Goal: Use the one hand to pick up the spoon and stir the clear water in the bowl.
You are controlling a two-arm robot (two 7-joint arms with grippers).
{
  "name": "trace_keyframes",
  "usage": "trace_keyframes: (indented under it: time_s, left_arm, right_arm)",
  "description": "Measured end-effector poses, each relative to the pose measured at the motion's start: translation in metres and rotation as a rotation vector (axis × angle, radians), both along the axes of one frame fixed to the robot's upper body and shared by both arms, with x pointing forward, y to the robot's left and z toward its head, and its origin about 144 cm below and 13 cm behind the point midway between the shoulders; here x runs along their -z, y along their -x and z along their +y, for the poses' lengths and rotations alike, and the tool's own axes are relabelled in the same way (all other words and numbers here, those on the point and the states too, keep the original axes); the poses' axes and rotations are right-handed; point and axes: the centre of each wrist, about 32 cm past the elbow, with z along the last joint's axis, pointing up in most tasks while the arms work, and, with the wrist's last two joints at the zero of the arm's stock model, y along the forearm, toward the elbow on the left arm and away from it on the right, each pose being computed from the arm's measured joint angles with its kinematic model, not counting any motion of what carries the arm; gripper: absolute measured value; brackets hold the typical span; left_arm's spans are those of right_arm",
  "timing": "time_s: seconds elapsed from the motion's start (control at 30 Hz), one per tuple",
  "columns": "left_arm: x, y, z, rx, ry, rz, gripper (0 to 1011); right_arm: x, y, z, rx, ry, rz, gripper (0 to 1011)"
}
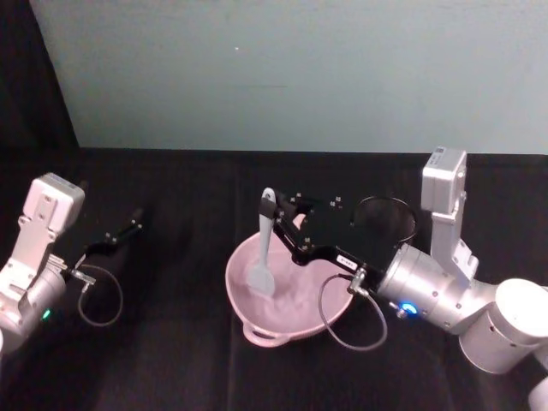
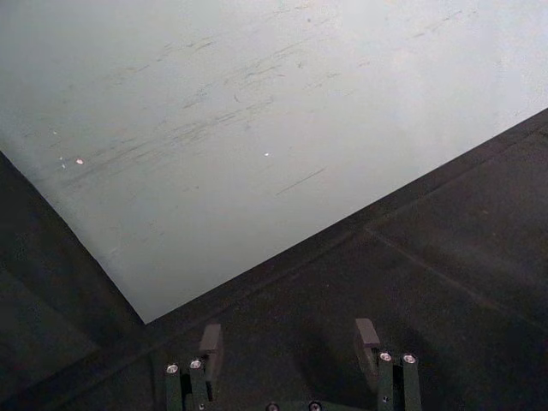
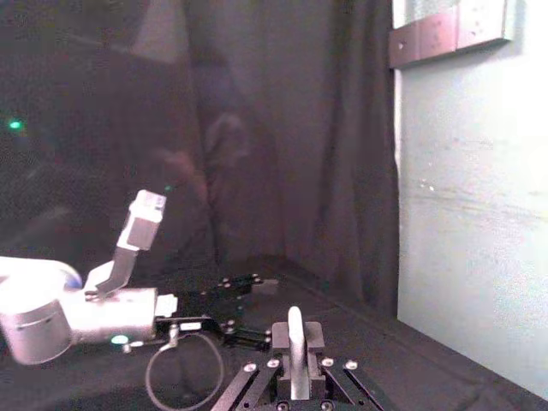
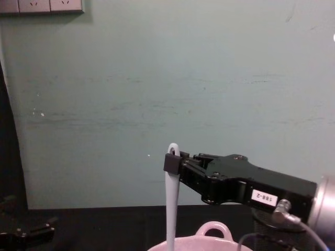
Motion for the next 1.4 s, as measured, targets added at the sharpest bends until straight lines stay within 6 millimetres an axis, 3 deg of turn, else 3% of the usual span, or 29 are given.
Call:
trace_keyframes:
  time_s: [0.17,0.43,0.87,1.4]
  left_arm:
    - [0.0,0.0,0.0,0.0,0.0,0.0,1005]
    - [0.0,0.0,0.0,0.0,0.0,0.0,1005]
    - [0.0,0.0,0.0,0.0,0.0,0.0,1005]
    - [0.0,0.0,0.0,0.0,0.0,0.0,1005]
  right_arm:
    - [0.006,-0.007,0.001,0.027,-0.02,0.017,111]
    - [0.006,-0.014,-0.016,0.108,-0.025,0.003,111]
    - [-0.001,-0.004,-0.041,0.135,0.02,-0.018,111]
    - [-0.001,0.022,-0.02,0.015,0.011,-0.011,111]
